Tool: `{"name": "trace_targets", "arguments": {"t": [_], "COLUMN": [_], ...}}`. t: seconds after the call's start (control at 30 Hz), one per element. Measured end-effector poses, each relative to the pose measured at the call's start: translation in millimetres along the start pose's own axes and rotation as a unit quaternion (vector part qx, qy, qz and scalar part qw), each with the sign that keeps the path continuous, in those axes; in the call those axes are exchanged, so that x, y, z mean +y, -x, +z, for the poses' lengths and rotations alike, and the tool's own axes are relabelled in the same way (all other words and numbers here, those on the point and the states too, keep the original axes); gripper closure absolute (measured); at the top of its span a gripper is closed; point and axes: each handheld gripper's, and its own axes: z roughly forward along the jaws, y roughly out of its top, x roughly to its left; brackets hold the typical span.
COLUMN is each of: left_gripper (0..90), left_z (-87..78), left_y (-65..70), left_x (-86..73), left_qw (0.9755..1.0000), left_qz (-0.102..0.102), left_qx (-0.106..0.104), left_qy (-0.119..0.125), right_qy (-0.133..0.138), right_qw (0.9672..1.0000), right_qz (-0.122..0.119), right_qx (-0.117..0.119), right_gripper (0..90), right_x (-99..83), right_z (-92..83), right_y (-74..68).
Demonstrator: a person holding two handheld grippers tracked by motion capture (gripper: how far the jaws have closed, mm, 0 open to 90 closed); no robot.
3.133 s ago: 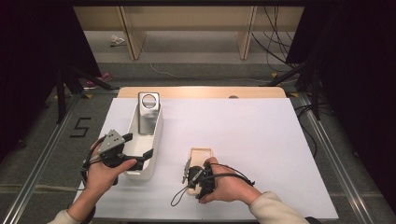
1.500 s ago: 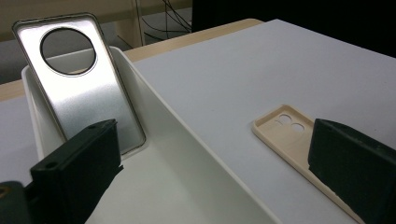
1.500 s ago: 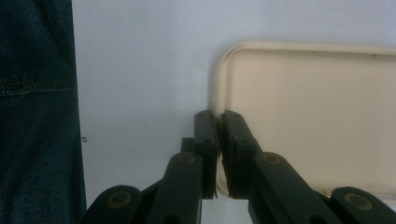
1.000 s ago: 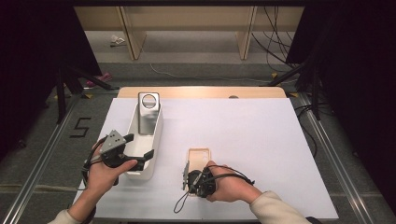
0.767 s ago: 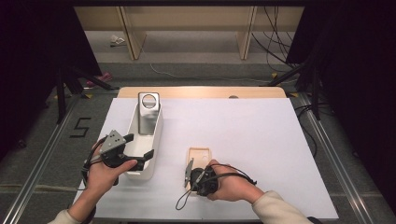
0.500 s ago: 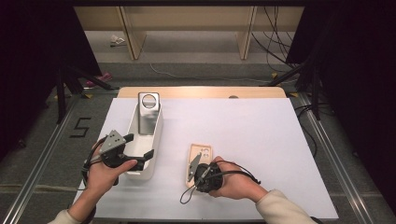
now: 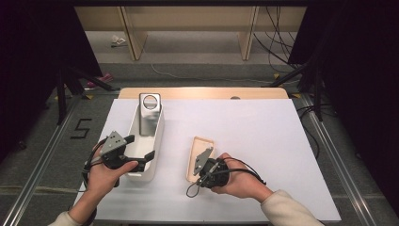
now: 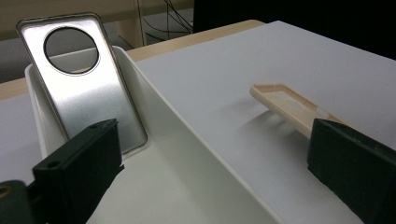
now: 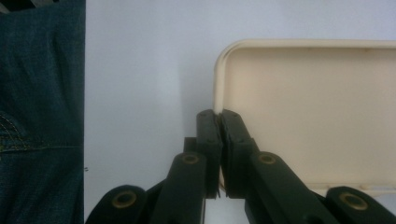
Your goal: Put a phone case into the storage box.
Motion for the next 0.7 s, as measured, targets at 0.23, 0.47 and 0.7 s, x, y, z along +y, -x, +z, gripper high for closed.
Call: {"name": "trace_targets", "arguments": {"t": [0.23,0.47,0.7], "left_gripper": [2.8,3.1,3.6], "left_z": [-0.3,-0.1,0.4], "left_y": [-0.8,-1.1,0.3], "left_x": [0.2,0.2,4.1], "left_qw": [1.0,1.0,1.0], "left_qz": [-0.001,-0.003,-0.003], "left_qx": [0.002,0.004,0.003], "left_qy": [0.001,0.001,0.002], "right_qy": [0.031,0.056,0.079], "right_qw": [0.9995,0.9984,0.9968], "right_qz": [-0.001,0.006,0.01], "right_qx": [0.0,-0.006,-0.006], "right_gripper": [87.7,87.6,87.6], "right_x": [-2.1,-4.2,-8.5], "right_z": [-4.9,-9.2,-14.0], "right_y": [2.2,4.5,6.4]}}
